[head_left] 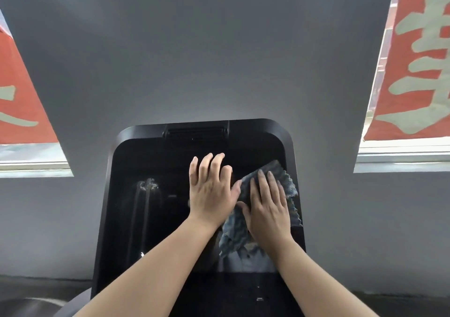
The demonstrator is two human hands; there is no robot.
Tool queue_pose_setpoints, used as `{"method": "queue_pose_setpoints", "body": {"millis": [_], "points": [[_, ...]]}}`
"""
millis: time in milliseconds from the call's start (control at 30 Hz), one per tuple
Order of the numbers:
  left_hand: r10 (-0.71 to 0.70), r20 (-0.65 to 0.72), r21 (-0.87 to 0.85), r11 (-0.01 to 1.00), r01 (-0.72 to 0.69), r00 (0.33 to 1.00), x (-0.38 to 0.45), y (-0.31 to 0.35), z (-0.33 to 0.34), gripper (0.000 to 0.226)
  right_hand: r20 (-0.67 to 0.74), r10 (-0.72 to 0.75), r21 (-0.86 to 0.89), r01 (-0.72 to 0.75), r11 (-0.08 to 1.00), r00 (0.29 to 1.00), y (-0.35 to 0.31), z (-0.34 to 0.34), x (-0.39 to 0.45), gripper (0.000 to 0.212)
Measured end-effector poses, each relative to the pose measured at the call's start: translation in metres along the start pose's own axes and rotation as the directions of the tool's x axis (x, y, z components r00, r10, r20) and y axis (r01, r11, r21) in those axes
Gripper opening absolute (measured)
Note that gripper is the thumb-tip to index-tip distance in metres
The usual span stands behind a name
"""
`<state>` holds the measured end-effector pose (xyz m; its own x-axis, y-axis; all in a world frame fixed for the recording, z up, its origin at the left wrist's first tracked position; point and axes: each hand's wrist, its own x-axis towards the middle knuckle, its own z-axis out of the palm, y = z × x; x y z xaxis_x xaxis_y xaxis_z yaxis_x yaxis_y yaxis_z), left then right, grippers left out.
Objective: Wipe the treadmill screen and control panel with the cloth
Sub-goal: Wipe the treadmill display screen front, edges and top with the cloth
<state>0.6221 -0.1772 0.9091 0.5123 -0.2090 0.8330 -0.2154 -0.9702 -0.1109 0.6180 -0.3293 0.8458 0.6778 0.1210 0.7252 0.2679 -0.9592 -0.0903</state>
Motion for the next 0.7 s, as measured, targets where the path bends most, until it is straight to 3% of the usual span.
{"method": "queue_pose_setpoints", "body": {"millis": [133,400,533,700], "points": [[0.050,0.065,0.043,0.998,-0.053,0.997,-0.005,-0.030,-0.002,0.049,0.106,0.014,-0.050,-0.009,0.999,0.994,0.000,0.004,0.004,0.083],[0.194,0.173,0.116,0.970,-0.215,0.966,0.032,-0.111,0.004,0.074,0.084,0.073,-0.102,-0.064,0.993,0.994,-0.004,0.012,0.014,0.084],[0.319,0.202,0.093,0.935,-0.342,0.926,0.070,-0.119,0.009,0.080,0.098,0.022,-0.126,-0.010,0.992,0.995,0.000,0.018,-0.022,0.081],[0.543,0.182,0.067,0.825,-0.561,0.820,0.100,-0.098,0.027,0.083,0.108,0.006,-0.176,0.013,0.984,0.994,-0.002,0.022,-0.061,0.083]]}}
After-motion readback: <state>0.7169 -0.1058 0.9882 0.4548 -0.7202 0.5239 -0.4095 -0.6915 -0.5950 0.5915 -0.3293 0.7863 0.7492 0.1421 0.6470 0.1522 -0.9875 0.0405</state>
